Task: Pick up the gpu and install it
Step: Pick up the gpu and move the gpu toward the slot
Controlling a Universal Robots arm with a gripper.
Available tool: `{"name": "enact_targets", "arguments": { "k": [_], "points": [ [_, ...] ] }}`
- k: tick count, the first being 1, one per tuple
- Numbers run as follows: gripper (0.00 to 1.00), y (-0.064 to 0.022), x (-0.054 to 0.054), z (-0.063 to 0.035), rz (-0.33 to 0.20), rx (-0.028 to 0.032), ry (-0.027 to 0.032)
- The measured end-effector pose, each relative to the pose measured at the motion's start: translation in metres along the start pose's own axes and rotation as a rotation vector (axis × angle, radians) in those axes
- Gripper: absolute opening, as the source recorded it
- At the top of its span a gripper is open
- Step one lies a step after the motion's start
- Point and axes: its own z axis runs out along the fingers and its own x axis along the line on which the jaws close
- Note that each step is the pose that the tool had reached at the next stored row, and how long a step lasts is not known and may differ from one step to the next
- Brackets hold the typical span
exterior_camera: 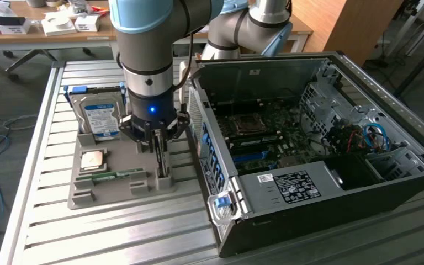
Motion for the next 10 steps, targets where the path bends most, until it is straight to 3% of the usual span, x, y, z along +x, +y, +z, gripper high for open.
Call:
{"name": "enact_targets", "arguments": {
  "k": [3,4,10],
  "points": [
    [0.34,0.0000,0.0000,0.0000,0.000,0.0000,0.0000],
    [0.28,0.0000,0.0000,0.0000,0.000,0.0001,0.0002],
    [0.26,0.0000,0.0000,0.0000,0.000,0.0000,0.0000]
  ]
}}
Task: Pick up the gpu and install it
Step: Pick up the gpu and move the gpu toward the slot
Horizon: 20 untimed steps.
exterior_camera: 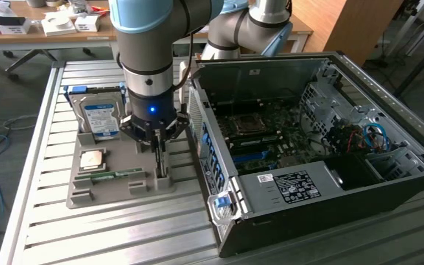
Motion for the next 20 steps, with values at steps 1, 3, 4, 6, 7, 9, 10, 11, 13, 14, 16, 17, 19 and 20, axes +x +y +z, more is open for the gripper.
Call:
{"name": "enact_targets", "arguments": {
  "k": [1,3,4,6,7,9,10,11,13,14,16,17,19,20],
  "points": [
    [0.26,0.0000,0.000,0.0000,0.000,0.0000,0.0000],
    [0.26,0.0000,0.000,0.0000,0.000,0.0000,0.0000],
    [0.26,0.0000,0.000,0.0000,0.000,0.0000,0.0000],
    [0.26,0.0000,0.000,0.0000,0.000,0.0000,0.0000],
    [0.26,0.0000,0.000,0.0000,0.000,0.0000,0.0000],
    [0.26,0.0000,0.000,0.0000,0.000,-0.0001,-0.0002],
    [0.26,0.0001,0.000,-0.0002,0.000,-0.0003,-0.0003],
    [0.26,0.0001,0.000,-0.0008,0.000,-0.0003,-0.0003],
    [0.26,0.0001,0.000,-0.0029,0.000,0.0000,0.0000],
    [0.26,0.0002,0.000,-0.0038,0.000,-0.0001,-0.0001],
    [0.26,0.0003,0.000,-0.0059,0.000,-0.0001,-0.0001],
    [0.26,0.0003,0.000,-0.0071,0.000,-0.0001,0.0000],
    [0.26,0.0004,0.000,-0.0095,0.000,0.0000,0.0000],
    [0.26,0.0005,0.000,-0.0108,0.000,0.0000,0.0000]
  ]
}}
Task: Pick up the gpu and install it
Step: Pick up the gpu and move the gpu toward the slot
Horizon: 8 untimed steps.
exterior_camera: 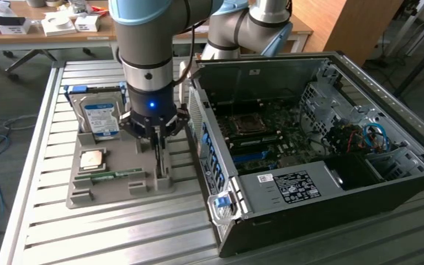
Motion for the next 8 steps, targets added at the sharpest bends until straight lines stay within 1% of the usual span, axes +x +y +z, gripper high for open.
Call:
{"name": "enact_targets", "arguments": {
  "k": [8],
  "points": [
    [0.26,0.0005,0.000,-0.0118,0.000,0.0000,-0.0001]
  ]
}}
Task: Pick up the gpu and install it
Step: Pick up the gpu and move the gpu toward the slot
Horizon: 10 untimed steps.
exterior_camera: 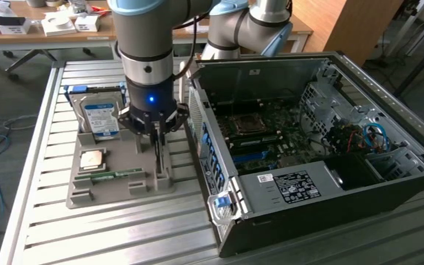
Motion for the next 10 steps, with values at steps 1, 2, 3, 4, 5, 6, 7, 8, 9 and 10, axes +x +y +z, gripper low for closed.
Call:
{"name": "enact_targets", "arguments": {
  "k": [1,2,3,4,5,6,7,8,9,10],
  "points": [
    [0.26,0.0001,0.000,-0.0016,0.000,0.0000,0.0000],
    [0.26,0.0001,0.000,-0.0033,0.000,0.0000,0.0000],
    [0.26,0.0002,0.000,-0.0051,0.000,0.0000,0.0000],
    [0.26,0.0003,0.000,-0.0067,0.000,0.0000,-0.0001],
    [0.26,0.0004,0.000,-0.0085,0.000,0.0000,-0.0001],
    [0.26,0.0005,0.000,-0.0103,0.000,-0.0001,0.0000],
    [0.26,0.0005,0.000,-0.0122,0.000,0.0000,0.0001],
    [0.26,0.0006,0.000,-0.0141,0.000,0.0000,0.0001],
    [0.26,0.0007,0.000,-0.0163,0.000,0.0000,0.0001],
    [0.26,0.0008,0.000,-0.0184,0.000,0.0000,0.0000]
  ]
}}
